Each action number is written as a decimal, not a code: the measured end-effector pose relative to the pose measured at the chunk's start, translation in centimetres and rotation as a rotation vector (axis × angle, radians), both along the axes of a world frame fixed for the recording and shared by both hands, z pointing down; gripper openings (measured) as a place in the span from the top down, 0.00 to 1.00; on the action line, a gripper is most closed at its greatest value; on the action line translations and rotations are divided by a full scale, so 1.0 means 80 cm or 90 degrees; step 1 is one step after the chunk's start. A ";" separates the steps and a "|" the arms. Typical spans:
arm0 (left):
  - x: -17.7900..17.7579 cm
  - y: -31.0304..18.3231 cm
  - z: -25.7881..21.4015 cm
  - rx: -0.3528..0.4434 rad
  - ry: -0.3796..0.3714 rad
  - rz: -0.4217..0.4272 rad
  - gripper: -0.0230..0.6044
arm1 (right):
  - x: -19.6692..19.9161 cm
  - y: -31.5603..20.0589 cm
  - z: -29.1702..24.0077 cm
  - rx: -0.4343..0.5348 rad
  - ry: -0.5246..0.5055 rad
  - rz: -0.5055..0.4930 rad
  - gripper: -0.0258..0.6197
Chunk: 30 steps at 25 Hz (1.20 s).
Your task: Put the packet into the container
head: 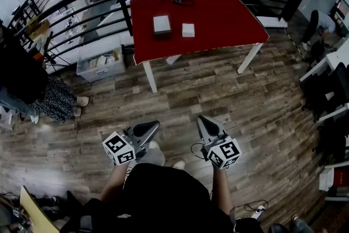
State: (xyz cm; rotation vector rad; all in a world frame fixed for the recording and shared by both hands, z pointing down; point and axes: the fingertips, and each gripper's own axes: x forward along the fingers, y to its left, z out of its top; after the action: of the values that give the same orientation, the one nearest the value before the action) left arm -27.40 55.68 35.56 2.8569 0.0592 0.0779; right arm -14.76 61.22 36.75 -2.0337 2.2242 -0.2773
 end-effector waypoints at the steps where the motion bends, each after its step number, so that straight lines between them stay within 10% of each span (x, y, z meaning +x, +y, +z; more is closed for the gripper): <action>1: 0.002 -0.006 0.002 0.007 -0.007 -0.008 0.95 | 0.003 -0.005 0.002 0.002 -0.002 -0.003 0.93; 30: 0.191 -0.380 -0.006 0.027 -0.021 0.041 0.95 | 0.165 -0.382 -0.011 -0.004 -0.041 0.013 0.93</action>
State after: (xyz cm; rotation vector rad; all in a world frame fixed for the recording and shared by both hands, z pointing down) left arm -12.14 25.30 35.10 2.8957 0.1450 0.1422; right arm -1.55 30.63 35.87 -2.0191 2.1658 -0.3427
